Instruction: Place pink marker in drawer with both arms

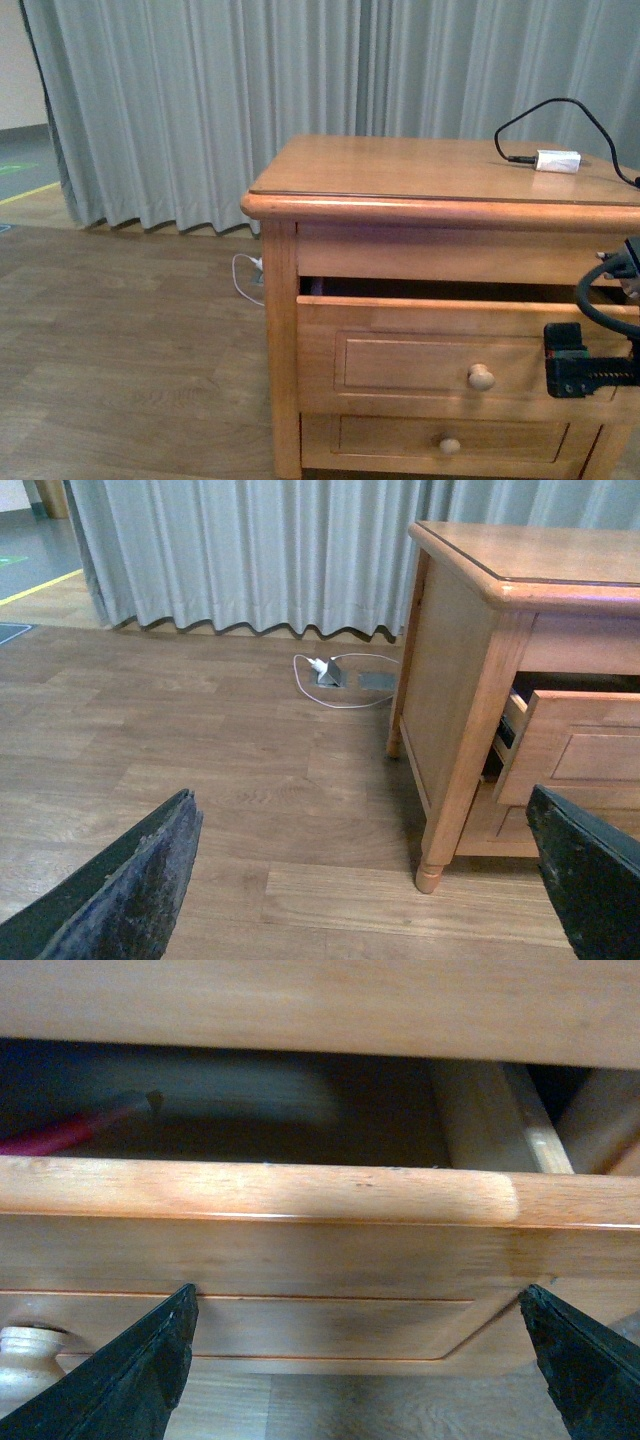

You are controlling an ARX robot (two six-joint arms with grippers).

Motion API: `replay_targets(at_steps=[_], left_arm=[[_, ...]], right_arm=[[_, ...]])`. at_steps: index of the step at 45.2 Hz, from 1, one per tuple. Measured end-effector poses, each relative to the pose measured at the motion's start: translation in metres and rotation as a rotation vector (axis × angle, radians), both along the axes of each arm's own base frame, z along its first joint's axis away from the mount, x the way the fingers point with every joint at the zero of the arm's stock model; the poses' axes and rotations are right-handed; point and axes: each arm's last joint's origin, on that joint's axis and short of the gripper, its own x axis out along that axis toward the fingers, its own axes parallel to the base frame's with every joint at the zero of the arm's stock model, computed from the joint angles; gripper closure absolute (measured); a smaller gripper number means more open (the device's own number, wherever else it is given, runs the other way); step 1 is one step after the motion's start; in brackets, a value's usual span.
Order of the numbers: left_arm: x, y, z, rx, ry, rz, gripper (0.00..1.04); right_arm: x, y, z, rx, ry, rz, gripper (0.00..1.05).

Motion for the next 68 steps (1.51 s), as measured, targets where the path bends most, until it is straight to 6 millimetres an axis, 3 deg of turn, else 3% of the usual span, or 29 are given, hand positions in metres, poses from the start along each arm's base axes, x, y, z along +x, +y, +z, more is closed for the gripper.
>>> replay_targets(at_steps=[12,19,32,46,56,63,68], left_arm=[[0.000,0.000,0.000,0.000,0.000,0.000,0.06],[0.000,0.000,0.000,0.000,0.000,0.000,0.06],[0.000,0.000,0.000,0.000,0.000,0.000,0.06],[0.000,0.000,0.000,0.000,0.000,0.000,0.06],[0.000,0.000,0.000,0.000,0.000,0.000,0.06],[0.000,0.000,0.000,0.000,0.000,0.000,0.06],[0.000,0.000,0.000,0.000,0.000,0.000,0.06]], right_arm=[[0.042,0.009,-0.003,0.012,-0.028,-0.003,0.08],[0.049,0.010,-0.004,0.015,-0.028,-0.008,0.08],[0.044,0.009,-0.001,0.019,-0.035,-0.003,0.08],[-0.005,0.007,0.044,0.033,-0.034,0.017,0.08],[-0.051,0.003,0.097,0.060,-0.003,0.039,0.08],[-0.099,0.001,0.149,0.089,-0.025,0.040,0.08],[-0.135,0.000,0.174,0.087,-0.032,0.031,0.08]])
